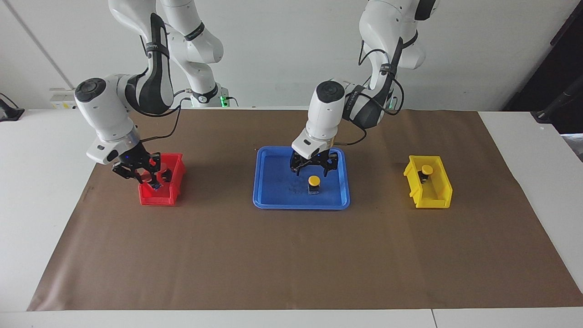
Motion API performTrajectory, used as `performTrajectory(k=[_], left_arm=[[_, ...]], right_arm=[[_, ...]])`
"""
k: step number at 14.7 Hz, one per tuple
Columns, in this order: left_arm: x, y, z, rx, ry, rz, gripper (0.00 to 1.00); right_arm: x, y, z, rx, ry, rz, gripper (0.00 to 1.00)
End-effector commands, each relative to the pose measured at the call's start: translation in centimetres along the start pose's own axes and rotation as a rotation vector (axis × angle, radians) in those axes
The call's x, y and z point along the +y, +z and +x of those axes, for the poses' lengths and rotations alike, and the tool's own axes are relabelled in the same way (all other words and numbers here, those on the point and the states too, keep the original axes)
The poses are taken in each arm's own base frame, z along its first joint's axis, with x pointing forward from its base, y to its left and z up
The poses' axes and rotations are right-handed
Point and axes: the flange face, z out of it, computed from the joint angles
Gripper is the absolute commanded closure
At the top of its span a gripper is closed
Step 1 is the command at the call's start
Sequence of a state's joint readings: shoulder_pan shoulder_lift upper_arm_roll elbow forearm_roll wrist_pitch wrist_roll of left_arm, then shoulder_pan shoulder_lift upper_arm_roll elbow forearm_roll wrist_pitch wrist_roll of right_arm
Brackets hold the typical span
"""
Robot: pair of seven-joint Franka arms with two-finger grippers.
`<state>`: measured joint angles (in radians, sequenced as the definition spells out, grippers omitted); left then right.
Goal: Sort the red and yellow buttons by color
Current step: 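Grasp the last yellow button with the left gripper and carry it to the yellow bin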
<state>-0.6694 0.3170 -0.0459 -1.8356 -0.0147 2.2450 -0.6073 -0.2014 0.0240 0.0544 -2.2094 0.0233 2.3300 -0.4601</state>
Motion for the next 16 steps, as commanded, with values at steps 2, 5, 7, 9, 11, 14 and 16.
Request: performTrajectory(k=[2,5,7,9,11,14,16], left_arm=[[-0.4,0.1,1.0,0.013,-0.028,0.008,0.10],[-1.1,0.3,1.4,0.022,-0.022,0.026,0.17],[-1.4,0.6,1.4,0.017,-0.025,0.030,0.32],[-1.4,0.6,1.4,0.018,-0.023,0.031,0.49],[-1.7,0.6,1.6,0.019,-0.027,0.031,0.98],[-2.0,-2.1,2.9,-0.003,-0.052,0.044,0.99],[-3.8,-7.0,4.4,-0.040,-0.077,0.072,0.99]], right_arm=[[-0.4,0.7,-0.5,0.021,-0.012,-0.002,0.88],[-2.2,1.7,-0.4,0.032,-0.005,-0.002,0.88],[-2.5,1.8,-0.3,0.037,-0.006,-0.005,0.88],[-2.3,2.2,-0.1,0.048,-0.008,-0.010,0.88],[-2.3,2.2,-0.1,0.050,-0.014,-0.011,0.83],[-2.1,2.2,-0.2,0.048,-0.011,-0.011,0.54],[-1.5,2.0,-0.4,0.037,-0.040,-0.008,0.28]])
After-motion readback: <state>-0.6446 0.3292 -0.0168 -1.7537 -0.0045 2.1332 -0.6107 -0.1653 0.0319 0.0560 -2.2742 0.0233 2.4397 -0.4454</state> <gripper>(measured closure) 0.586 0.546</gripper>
